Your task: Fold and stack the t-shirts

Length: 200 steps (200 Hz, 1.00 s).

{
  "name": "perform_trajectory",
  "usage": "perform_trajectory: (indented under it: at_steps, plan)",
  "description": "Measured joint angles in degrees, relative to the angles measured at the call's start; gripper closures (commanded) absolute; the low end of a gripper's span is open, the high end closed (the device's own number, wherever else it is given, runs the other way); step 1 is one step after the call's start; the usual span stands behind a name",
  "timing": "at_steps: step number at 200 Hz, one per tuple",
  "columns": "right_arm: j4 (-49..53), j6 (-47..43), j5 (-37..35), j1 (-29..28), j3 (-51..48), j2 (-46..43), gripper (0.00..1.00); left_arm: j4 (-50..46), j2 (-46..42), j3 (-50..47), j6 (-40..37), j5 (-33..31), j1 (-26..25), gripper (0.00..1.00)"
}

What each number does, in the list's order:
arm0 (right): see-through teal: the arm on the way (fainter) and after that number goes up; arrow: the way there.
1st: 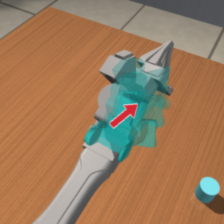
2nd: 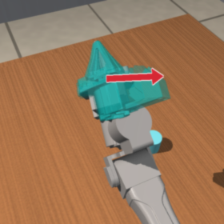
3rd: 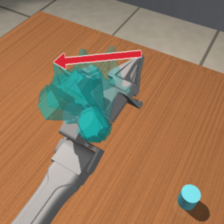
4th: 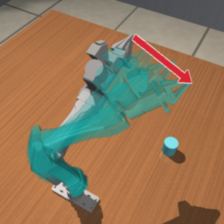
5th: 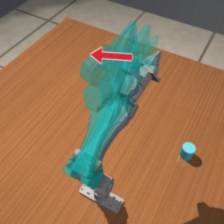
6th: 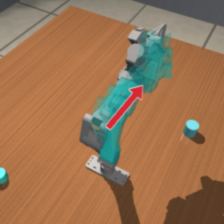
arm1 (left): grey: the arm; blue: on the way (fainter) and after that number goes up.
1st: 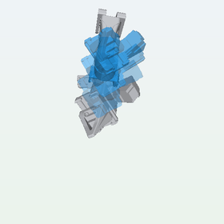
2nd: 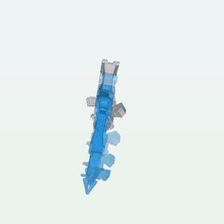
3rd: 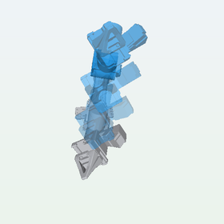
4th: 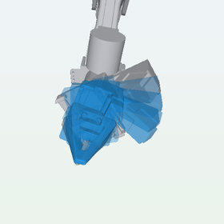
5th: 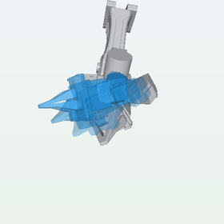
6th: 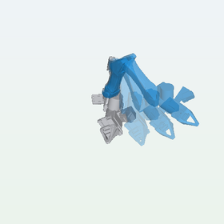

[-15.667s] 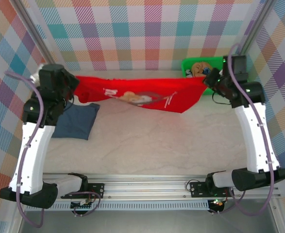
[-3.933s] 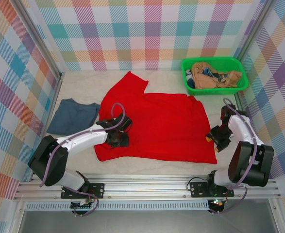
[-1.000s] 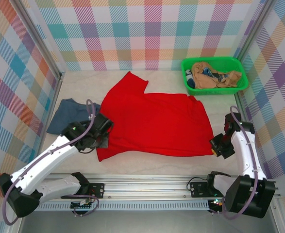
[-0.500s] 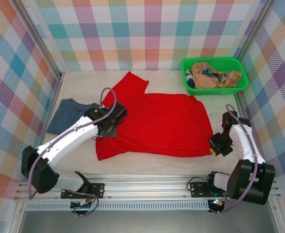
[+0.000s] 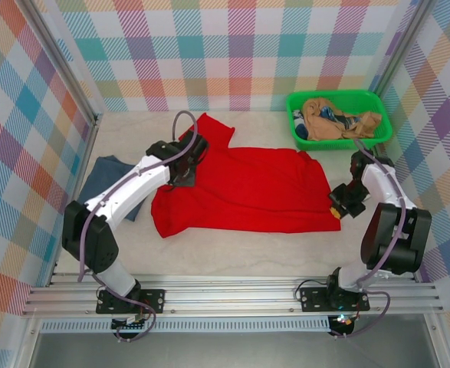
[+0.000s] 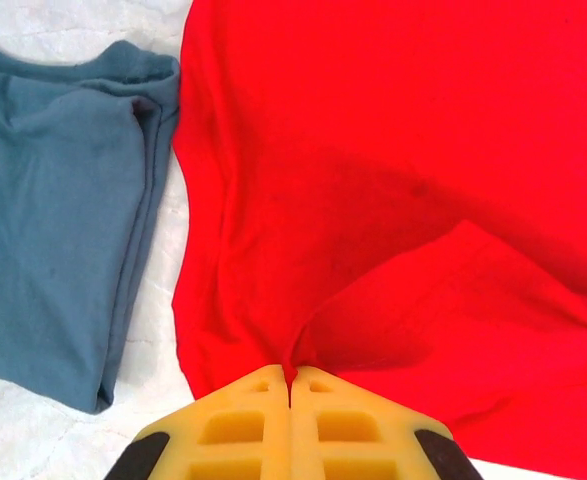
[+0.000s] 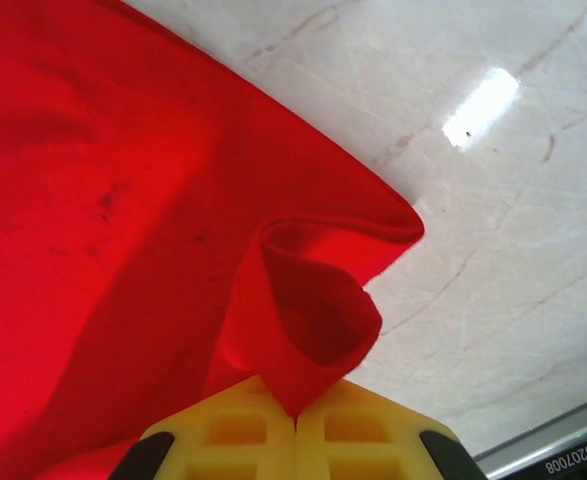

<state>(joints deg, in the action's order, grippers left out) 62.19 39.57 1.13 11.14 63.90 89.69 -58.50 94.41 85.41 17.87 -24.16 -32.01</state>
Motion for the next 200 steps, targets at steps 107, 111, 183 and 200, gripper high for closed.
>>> perform_trajectory:
  at_steps: [107,111,183,200]
  plan:
    - [-1.2,-1.5,1.2,-0.5,6.3,7.4,1.00,1.7,8.8,10.3,-4.7,-4.9,2.7,1.00]
    - [-1.3,-1.5,1.3,-0.6,6.8,7.8,1.00,1.7,9.1,10.6,-4.9,-5.1,2.8,1.00]
    - [-2.2,-1.4,2.2,-1.7,11.9,14.5,1.00,1.9,12.7,15.0,-5.7,-6.9,4.3,1.00]
    - [-2.5,-1.3,2.4,-1.8,12.6,15.6,1.00,1.9,14.0,16.1,-5.7,-6.9,4.4,1.00]
